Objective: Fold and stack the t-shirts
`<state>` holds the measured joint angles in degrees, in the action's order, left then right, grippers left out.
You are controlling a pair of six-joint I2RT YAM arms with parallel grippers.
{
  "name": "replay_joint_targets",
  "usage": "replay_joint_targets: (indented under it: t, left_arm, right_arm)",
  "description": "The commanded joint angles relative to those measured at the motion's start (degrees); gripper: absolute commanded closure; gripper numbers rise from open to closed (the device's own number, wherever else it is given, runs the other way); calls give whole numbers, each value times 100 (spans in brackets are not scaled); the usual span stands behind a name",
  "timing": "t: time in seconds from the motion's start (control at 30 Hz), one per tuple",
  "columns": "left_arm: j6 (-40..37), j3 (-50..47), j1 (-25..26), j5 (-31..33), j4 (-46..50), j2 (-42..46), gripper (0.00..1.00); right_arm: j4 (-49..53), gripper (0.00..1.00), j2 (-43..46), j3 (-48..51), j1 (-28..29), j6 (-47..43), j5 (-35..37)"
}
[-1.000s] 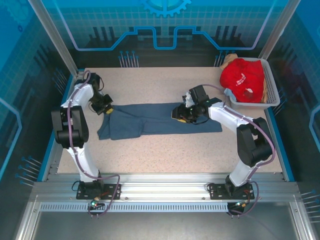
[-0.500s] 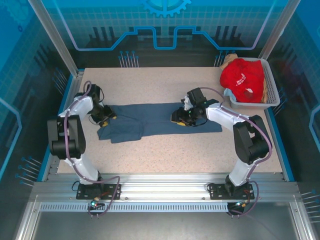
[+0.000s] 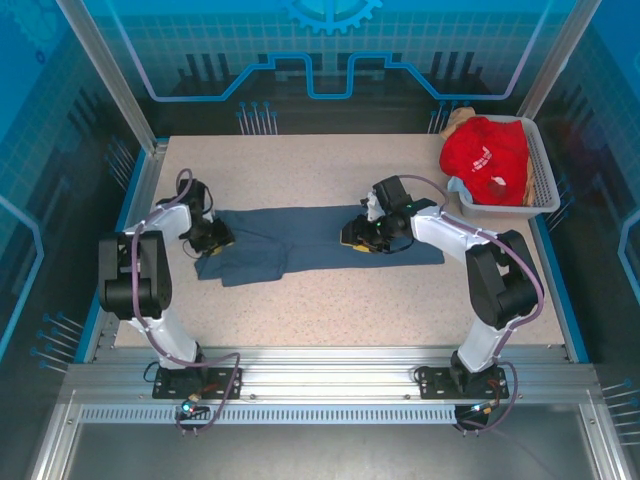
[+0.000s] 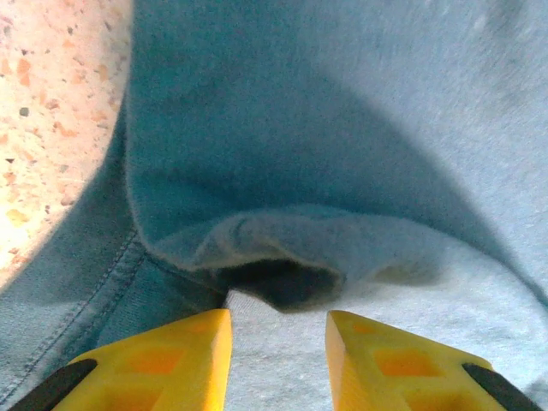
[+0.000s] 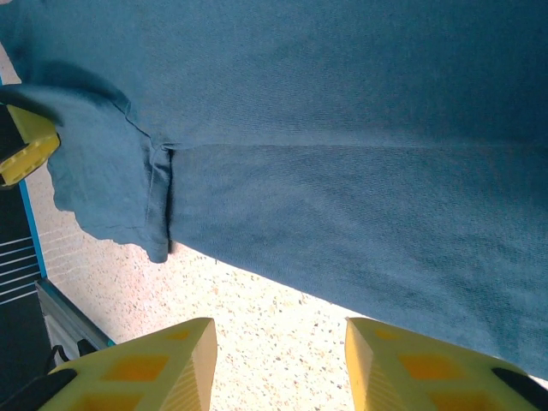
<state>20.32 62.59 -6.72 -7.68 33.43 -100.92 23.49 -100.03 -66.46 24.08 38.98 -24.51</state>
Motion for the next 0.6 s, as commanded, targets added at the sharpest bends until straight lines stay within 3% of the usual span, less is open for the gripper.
replay_joint_targets:
  t: [0.0,0.33,0.57]
  left_arm:
    - [-229,-177,52,153,-137,39,63]
    - [-255,-410,105,284,-293,64,60]
    - [-152,-392,179,44,-287,317,77]
  right_arm:
    - [52,55,-47,-86,67,56,-107]
    - [93,55,-148,-218,70,39,-133]
    - [137,55,-155,-238,71,-1,-114]
